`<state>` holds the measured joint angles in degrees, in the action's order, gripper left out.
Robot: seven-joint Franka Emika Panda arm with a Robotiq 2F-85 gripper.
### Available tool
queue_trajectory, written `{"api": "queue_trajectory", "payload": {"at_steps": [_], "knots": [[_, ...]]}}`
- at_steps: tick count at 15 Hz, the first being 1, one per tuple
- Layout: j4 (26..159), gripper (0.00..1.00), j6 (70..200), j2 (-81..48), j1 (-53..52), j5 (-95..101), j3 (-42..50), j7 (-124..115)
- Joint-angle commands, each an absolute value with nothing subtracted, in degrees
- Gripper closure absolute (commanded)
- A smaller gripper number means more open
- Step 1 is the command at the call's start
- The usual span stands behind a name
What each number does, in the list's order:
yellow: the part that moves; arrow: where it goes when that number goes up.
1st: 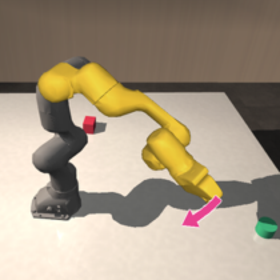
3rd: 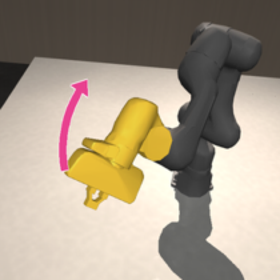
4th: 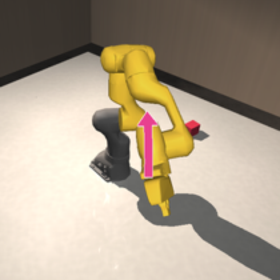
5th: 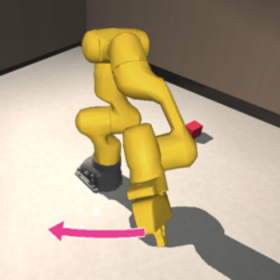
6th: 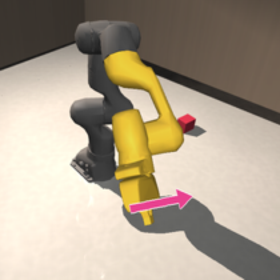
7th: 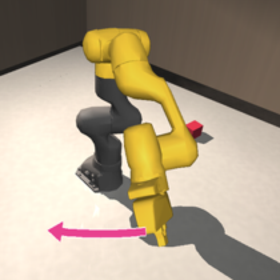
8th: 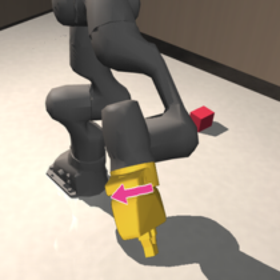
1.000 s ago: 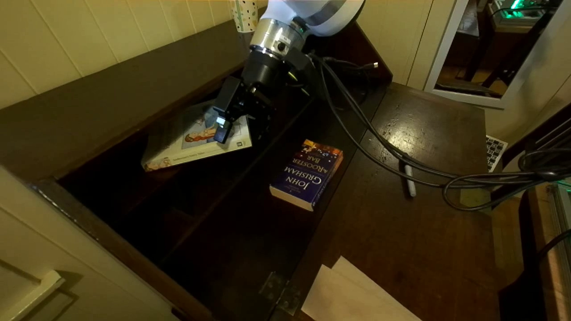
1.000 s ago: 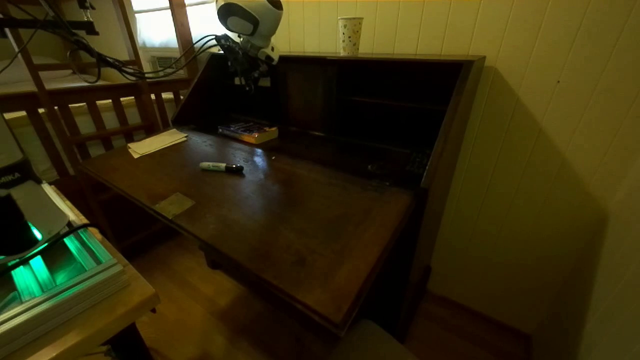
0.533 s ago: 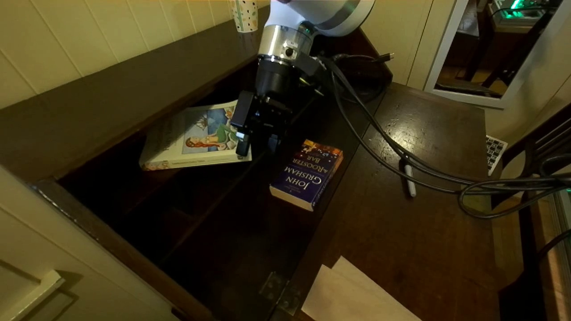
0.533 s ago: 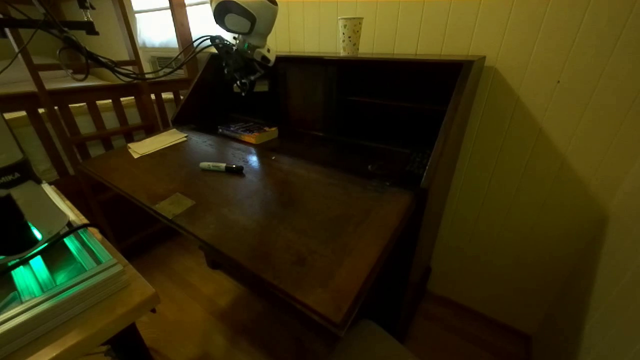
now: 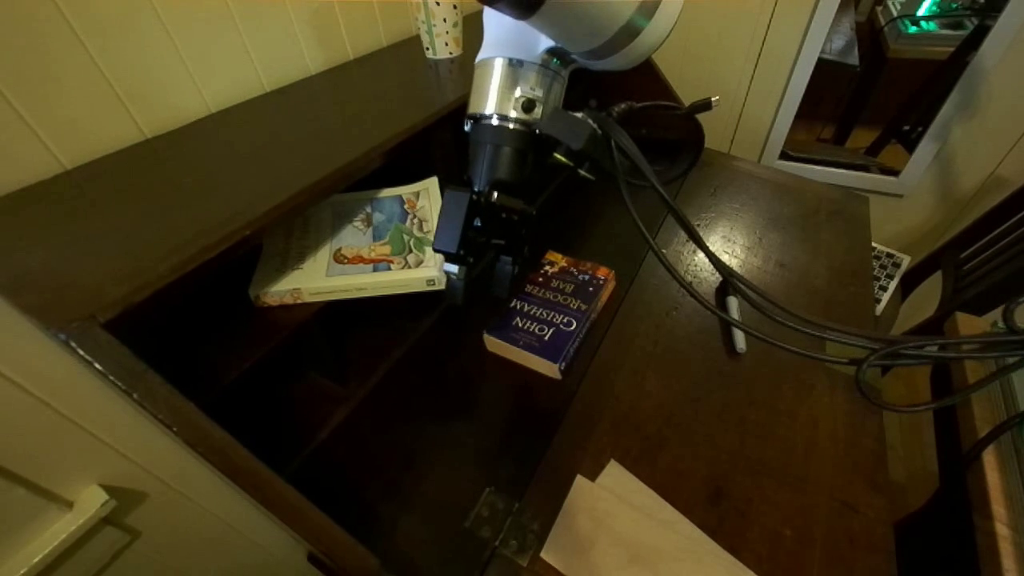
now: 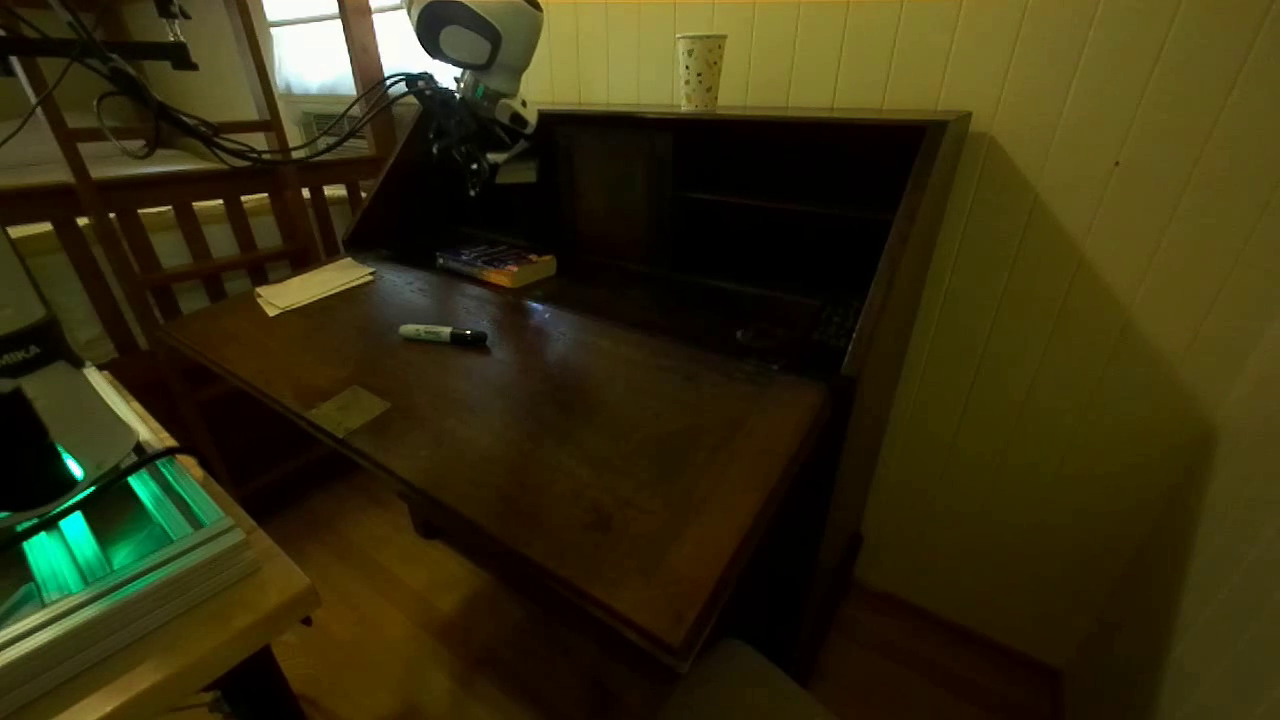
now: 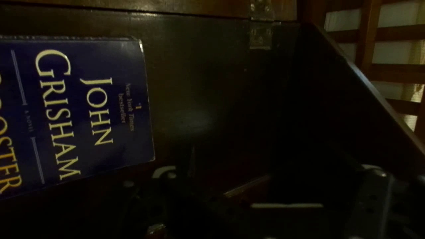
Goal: Put the white book on the top shelf.
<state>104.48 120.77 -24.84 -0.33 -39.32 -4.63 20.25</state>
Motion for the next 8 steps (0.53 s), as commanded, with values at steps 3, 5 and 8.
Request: {"api": "queue_trajectory", "payload": {"at_steps": [3,5,8], "knots": [[114.1,0.46,124.1,-17.4,-1.1,-35.9,-6.2,21.6],[116.0,0.61,126.7,-15.9,-1.8,-34.7,-6.5,22.1],[118.0,0.81,132.5,-14.7,-2.5,-33.3,-7.5,24.4]]}}
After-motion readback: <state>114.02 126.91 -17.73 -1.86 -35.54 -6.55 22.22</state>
